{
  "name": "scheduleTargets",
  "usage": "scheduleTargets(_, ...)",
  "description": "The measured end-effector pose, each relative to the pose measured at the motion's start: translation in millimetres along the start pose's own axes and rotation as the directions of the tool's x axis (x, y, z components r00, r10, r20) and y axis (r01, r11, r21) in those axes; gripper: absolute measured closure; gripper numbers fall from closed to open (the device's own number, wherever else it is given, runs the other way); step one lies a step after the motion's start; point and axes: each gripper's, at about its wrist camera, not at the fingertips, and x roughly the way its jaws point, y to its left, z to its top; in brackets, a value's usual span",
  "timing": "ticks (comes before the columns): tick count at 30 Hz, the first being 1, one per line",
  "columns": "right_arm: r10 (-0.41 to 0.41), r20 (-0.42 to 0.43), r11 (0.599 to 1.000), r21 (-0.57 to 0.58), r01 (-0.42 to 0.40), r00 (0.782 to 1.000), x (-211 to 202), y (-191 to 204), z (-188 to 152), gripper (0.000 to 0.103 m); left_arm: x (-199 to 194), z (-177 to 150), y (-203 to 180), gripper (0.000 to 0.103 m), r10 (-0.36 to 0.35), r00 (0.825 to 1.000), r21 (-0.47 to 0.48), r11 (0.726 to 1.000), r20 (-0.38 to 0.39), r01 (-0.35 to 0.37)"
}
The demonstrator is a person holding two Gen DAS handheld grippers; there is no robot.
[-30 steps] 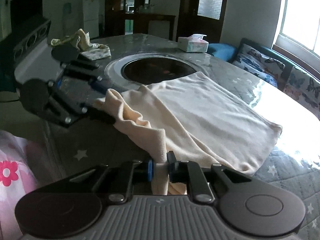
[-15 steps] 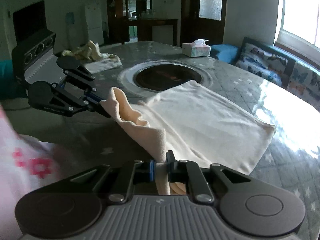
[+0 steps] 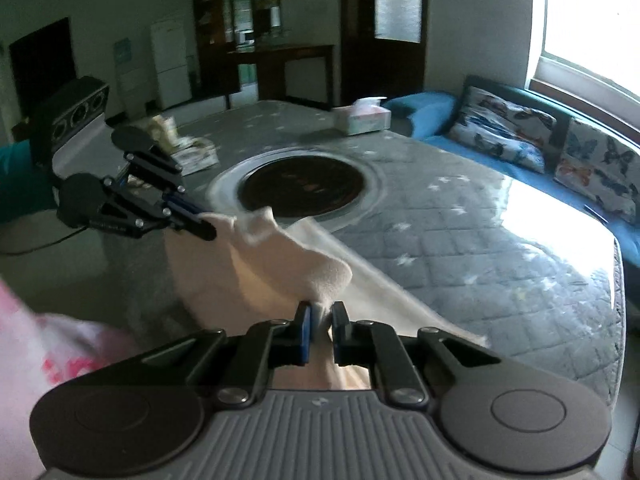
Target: Fold clothes
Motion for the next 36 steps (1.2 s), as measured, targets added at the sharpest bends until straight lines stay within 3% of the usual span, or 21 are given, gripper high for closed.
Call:
scheduleTargets(5, -0.037, -0.008, 0.999, 0.037, 0.037, 0.999, 43, -36, 9, 0.095, 57, -2, 33, 0.096, 0.057, 0.997, -0.058, 0.996, -0.061, -0.061)
scheduleTargets(11, -0.074, -0.075, 0.993, 0.086, 0.080, 0.994, 96, -53, -14, 0.095, 95, -19, 44, 0.096, 0.060, 0.989, -0.106, 0.992, -0.136, -0.075)
scheduleTargets(14, -0.080, -0.085, 0.989, 0.114, 0.089, 0.993, 105, -56, -23, 0.095, 92, -18, 46, 0.097, 0.075, 0.990, -0.107, 0.990, -0.116, -0.088)
scheduleTargets(20, -0.170, 0.059, 0.981, 0.101, 0.164, 0.984, 80, -55, -4, 0.095, 73, 11, 53, 0.097, 0.168, 0.985, -0.112, 0.980, 0.028, -0.164)
scheduleTargets(24, -0.240, 0.025, 0.960, 0.153, 0.233, 0.970, 106, -67, -14, 0.095, 107, 7, 56, 0.097, 0.245, 0.969, -0.112, 0.963, -0.022, -0.246)
scheduleTargets(28, -0.268, -0.016, 0.947, 0.179, 0.266, 0.963, 136, -71, -26, 0.092, 136, -4, 50, 0.093, 0.277, 0.957, -0.089, 0.955, -0.085, -0.284)
scheduleTargets(30, -0.281, -0.012, 0.944, 0.177, 0.279, 0.960, 133, -70, -24, 0.086, 138, -3, 47, 0.085, 0.299, 0.951, -0.073, 0.949, -0.082, -0.305)
scheduleTargets(33, -0.289, 0.013, 0.945, 0.163, 0.283, 0.957, 121, -65, -15, 0.086, 129, 2, 53, 0.085, 0.298, 0.952, -0.120, 0.945, -0.063, -0.304)
scheduleTargets(36, -0.243, 0.046, 0.958, 0.166, 0.232, 0.969, 118, -59, -8, 0.086, 118, 14, 59, 0.088, 0.302, 0.953, -0.188, 0.935, -0.024, -0.301)
